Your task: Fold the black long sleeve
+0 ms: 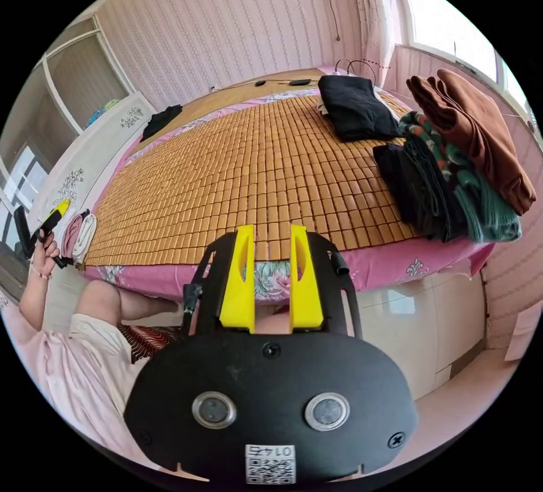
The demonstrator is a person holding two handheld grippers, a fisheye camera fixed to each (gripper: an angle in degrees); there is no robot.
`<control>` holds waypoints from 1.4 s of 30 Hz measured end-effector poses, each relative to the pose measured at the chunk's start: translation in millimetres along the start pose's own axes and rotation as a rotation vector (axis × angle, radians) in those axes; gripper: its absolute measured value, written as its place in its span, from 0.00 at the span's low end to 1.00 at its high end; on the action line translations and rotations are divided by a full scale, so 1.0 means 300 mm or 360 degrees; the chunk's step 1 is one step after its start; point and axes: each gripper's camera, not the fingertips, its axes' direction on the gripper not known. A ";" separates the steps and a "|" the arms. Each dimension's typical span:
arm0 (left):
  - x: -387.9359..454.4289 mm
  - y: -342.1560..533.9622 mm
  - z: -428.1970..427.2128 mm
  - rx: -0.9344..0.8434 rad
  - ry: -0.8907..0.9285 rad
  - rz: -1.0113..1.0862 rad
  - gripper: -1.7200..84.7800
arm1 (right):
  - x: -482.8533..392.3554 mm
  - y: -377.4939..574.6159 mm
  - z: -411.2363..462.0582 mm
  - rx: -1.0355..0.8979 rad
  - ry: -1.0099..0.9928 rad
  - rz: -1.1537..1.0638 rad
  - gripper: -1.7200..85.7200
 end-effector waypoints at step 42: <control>-0.190 -0.709 1.209 -0.0608 0.0692 -0.0171 0.01 | -0.102 -0.177 0.141 0.0162 -0.0882 -0.0282 0.03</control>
